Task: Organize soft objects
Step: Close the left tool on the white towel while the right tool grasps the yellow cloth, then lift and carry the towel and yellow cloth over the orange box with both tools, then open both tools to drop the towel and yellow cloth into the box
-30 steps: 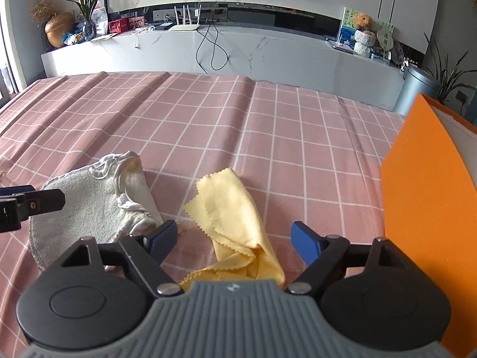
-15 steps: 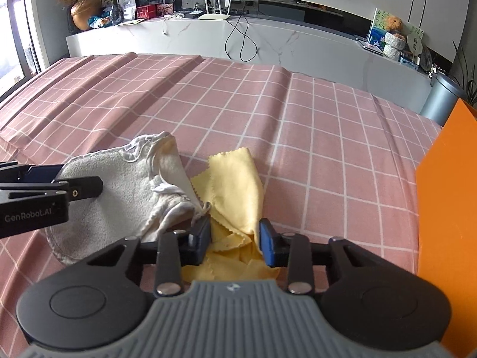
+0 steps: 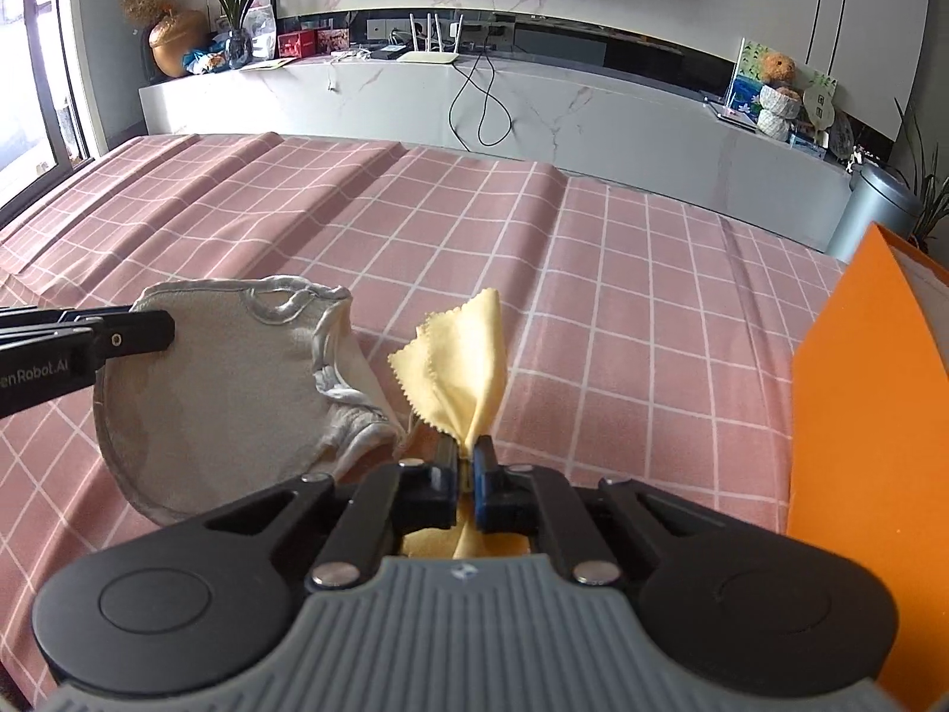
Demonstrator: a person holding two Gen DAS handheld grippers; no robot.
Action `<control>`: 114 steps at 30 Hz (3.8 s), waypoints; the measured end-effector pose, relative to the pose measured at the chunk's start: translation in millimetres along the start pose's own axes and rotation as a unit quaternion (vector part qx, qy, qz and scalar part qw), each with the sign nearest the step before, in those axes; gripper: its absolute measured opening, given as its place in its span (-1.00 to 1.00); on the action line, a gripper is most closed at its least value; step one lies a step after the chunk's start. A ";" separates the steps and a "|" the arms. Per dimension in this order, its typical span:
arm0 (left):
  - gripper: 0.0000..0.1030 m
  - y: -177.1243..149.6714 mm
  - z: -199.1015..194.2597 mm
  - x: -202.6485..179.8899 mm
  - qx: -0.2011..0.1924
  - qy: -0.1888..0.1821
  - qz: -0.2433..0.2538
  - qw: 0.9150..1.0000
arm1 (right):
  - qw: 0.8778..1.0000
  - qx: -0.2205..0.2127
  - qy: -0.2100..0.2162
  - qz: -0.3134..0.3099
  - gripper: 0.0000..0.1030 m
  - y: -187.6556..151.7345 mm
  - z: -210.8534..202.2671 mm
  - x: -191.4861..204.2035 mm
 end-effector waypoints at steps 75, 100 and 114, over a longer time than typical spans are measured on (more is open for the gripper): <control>-0.77 62.0 2.6 -361.6 -0.018 -0.218 0.169 0.961 | 0.978 -0.061 -0.152 0.131 -0.96 -40.5 -171.8 -287.0; 0.03 72.4 3.2 -352.7 -0.025 -0.176 0.203 0.963 | 0.982 -0.031 -0.135 0.126 -0.39 -15.7 -140.2 -293.5; 0.28 87.1 -37.8 -328.3 -0.051 -0.178 0.182 0.966 | 0.978 -0.079 -0.158 0.112 0.30 8.2 -206.2 -256.8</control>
Point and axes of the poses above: each gripper's, at about its wrist camera, not at the fingertips, and z roughly the way its jaws point, x to its left, y to its top, the point moved 9 cm from there along z, roughly the way its jaws point, and after that the axes turned 8 degrees about y, right-handed, at the moved point
